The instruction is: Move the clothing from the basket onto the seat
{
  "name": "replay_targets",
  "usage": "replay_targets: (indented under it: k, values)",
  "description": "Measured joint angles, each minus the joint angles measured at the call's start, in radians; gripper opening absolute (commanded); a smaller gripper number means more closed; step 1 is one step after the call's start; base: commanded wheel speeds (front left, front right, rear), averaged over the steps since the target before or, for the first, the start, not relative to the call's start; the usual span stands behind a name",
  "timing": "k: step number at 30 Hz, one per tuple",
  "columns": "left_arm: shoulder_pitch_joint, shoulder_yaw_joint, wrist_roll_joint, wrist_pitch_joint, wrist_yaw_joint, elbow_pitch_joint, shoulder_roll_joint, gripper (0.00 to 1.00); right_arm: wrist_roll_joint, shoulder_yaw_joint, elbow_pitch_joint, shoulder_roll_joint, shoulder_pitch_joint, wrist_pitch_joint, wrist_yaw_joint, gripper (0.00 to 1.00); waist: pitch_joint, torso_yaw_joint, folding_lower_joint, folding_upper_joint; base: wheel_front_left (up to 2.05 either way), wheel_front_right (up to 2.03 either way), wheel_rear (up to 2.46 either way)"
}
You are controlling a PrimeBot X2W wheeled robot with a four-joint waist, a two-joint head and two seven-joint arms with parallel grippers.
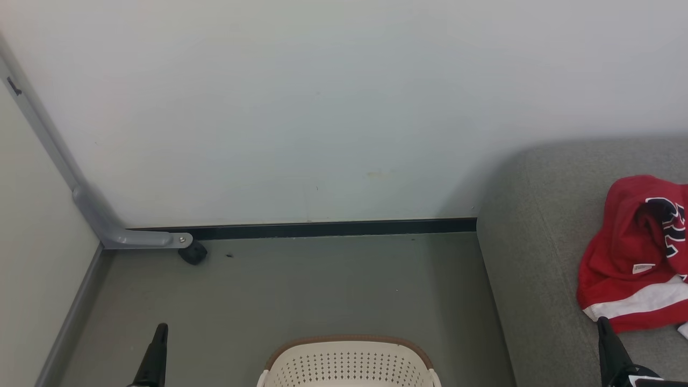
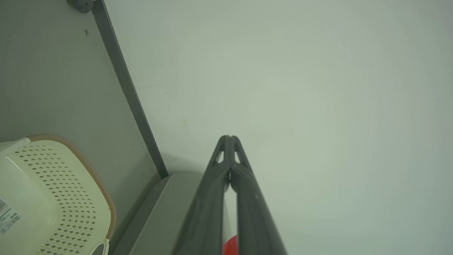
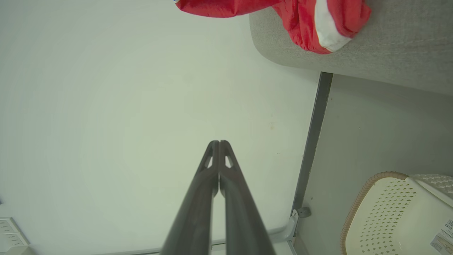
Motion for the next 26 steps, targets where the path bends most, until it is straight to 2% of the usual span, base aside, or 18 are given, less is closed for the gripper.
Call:
replay_targets:
  k: [26]
  values:
    - [0.0,0.0,0.0,0.0,0.0,-0.001,0.0,0.0,0.0,0.0,0.0,0.0,0.0,0.0,0.0,0.0,0.0,0.0,0.0,0.0,0.0,0.0,0.0]
